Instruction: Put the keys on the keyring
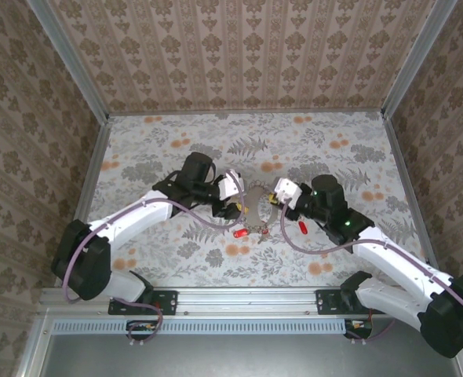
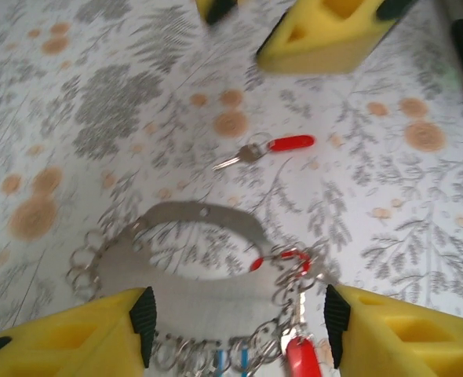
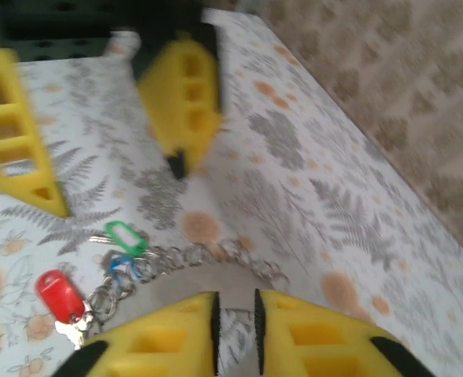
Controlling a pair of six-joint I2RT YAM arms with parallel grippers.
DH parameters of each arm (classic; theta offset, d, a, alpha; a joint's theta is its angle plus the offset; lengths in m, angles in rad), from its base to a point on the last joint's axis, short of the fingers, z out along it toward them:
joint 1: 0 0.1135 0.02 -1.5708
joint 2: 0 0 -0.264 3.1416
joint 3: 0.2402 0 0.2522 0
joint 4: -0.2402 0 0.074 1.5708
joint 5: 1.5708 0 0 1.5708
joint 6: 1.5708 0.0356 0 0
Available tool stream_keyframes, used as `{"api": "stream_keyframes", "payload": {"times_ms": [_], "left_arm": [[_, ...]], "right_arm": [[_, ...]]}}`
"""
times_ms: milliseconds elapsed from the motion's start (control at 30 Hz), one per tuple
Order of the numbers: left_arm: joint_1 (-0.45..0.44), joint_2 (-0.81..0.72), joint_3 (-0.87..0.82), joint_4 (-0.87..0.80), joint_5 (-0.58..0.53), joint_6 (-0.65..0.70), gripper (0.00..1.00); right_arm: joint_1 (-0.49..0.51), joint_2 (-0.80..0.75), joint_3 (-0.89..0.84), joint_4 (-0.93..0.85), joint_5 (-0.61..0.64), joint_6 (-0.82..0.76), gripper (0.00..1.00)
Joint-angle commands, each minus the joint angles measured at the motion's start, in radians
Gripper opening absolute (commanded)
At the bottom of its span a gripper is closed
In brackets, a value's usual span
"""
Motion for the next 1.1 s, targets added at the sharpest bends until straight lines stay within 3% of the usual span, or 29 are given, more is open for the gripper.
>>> {"api": "stream_keyframes", "payload": {"times_ms": [0,67,233,267,300,333,433,500,600,667,833,967,1067], "left_arm": [[0.052,-0.004,-0.01,0.056,-0.15,-0.176,0.66],[0.091,-0.012,-0.003,0.059,-0.253,-0.298,0.74],[0.197,-0.069,-0.014,0.036,-0.33,-0.45,0.75],[0.229,-0.092,-0.027,0.035,-0.347,-0.482,0.8],[0.251,-0.114,-0.038,0.03,-0.369,-0.513,0.99],[0.277,-0.142,-0.05,0.019,-0.386,-0.554,1.0],[0.348,-0.218,-0.068,-0.084,-0.52,-0.727,1.0],[0.385,-0.266,-0.069,-0.199,-0.629,-0.831,1.0],[0.433,-0.329,-0.118,-0.241,-0.597,-0.809,1.0],[0.438,-0.35,-0.155,-0.249,-0.586,-0.802,1.0],[0.44,-0.329,-0.202,-0.228,-0.51,-0.823,1.0],[0.44,-0.317,-0.246,-0.17,-0.425,-0.841,0.97],[0.438,-0.302,-0.262,-0.151,-0.387,-0.846,0.95]], "right_arm": [[-0.041,0.031,0.111,-0.106,0.165,0.275,0.48],[-0.054,0.084,0.17,-0.186,0.19,0.388,0.48],[-0.057,0.256,0.322,-0.363,0.255,0.619,0.44],[-0.057,0.283,0.348,-0.385,0.246,0.638,0.44],[-0.057,0.303,0.362,-0.392,0.221,0.637,0.44],[-0.055,0.316,0.363,-0.38,0.178,0.611,0.45],[-0.038,0.297,0.306,-0.282,0.058,0.413,0.46],[-0.038,0.253,0.233,-0.206,-0.083,0.193,0.49],[-0.031,0.19,0.136,-0.217,-0.301,-0.248,0.54],[-0.018,0.197,0.142,-0.296,-0.367,-0.396,0.56],[0.058,0.3,0.216,-0.473,-0.376,-0.498,0.56],[0.082,0.351,0.231,-0.566,-0.269,-0.658,0.52],[0.097,0.336,0.17,-0.479,-0.178,-0.756,0.48]]}}
